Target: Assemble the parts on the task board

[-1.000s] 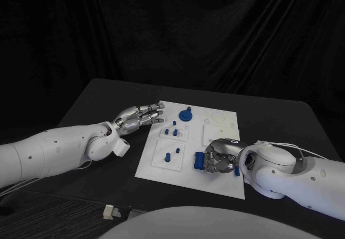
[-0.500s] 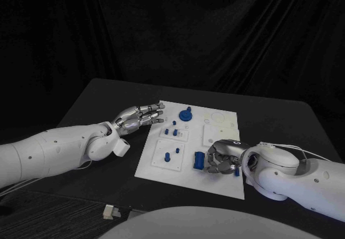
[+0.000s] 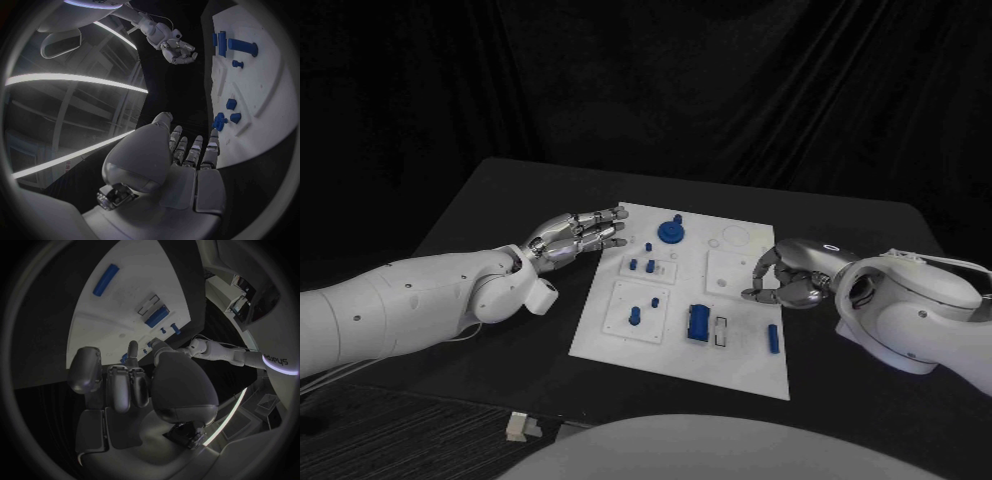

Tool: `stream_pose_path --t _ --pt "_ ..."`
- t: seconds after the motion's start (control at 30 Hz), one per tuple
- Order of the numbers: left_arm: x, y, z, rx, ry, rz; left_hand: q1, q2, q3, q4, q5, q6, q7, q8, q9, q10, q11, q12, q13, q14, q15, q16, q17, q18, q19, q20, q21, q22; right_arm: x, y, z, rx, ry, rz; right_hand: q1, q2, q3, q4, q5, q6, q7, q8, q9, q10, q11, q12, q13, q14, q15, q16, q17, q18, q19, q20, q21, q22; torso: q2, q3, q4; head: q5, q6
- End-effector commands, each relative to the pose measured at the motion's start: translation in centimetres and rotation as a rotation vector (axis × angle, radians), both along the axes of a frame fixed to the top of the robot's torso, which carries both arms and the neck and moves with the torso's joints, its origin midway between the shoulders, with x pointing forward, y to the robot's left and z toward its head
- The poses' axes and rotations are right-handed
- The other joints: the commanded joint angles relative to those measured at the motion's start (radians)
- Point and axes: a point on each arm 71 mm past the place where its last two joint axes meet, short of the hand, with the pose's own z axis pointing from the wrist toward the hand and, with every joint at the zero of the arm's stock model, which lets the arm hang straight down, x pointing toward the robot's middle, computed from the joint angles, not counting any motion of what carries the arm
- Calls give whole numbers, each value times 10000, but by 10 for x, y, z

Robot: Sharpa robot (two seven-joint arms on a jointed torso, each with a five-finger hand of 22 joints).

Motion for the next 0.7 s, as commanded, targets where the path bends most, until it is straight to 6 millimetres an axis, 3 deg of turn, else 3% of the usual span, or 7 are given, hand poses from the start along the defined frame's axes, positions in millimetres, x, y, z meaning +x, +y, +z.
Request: stream_pose_path --t 0.03,0.17,0.33,0.43,0.6,0.7 --pt "0 -2 1 -172 -43 -43 94 8 71 6 36 81 -3 51 17 31 67 61 16 8 45 31 3 -79 39 5 4 -2 2 -10 -2 -803 981 -796 -122 77 -9 91 419 285 2 -365 -531 1031 100 36 2633 746 103 -22 948 12 36 101 -142 1461 -9 0 1 -35 0" --pt "0 -2 1 -171 -39 -48 94 8 71 6 36 81 -3 51 17 31 67 61 16 8 45 31 3 -79 39 5 4 -2 6 -18 -5 -1783 1578 -1115 -240 216 65 61 733 1066 -91 -864 -1318 1031 14 36 2633 614 41 -276 291 142 -135 71 -868 1278 -10 -1 -19 -47 0" --pt "0 -2 0 -162 -31 -47 95 2 82 4 37 110 1 59 21 37 71 80 19 12 44 35 4 -79 38 5 3 -10 10 -27 -10 -2700 2117 -1255 -603 392 -14 141 -56 2111 -272 -1161 -1890 1031 -127 36 2633 646 -75 -281 337 139 -102 -20 -901 1271 -19 -2 -12 -111 0" --pt "0 -2 1 -171 -29 -56 94 -1 92 3 37 118 7 63 21 45 82 104 22 11 42 35 4 -79 38 5 2 -14 12 -31 -13 -3205 2451 -1217 -758 427 -97 95 -430 2483 -315 -1436 -2245 1031 -153 36 2633 695 -118 -200 538 129 -59 -72 -876 1283 -7 -5 -1 -256 0" --pt "-1 -2 1 -188 -40 -58 94 -5 104 2 38 127 14 67 22 54 94 119 25 12 41 37 4 -79 43 5 3 -15 11 -35 -17 -3699 2919 -1124 -865 440 -189 -27 -765 2209 -128 -2148 -2925 1031 -23 36 2633 741 -20 -97 751 209 -78 -24 -1442 1148 17 -6 12 -472 0" --pt "0 -2 1 -186 -53 -45 94 -5 104 2 38 127 15 67 22 54 94 118 25 12 41 36 4 -79 42 5 3 -15 9 -37 -21 -3721 3137 -1177 -864 442 -214 -101 -821 2363 -131 -2218 -3075 1031 -14 36 2633 741 -2 -87 761 201 -51 -1 -1392 1159 19 -5 5 -472 0"
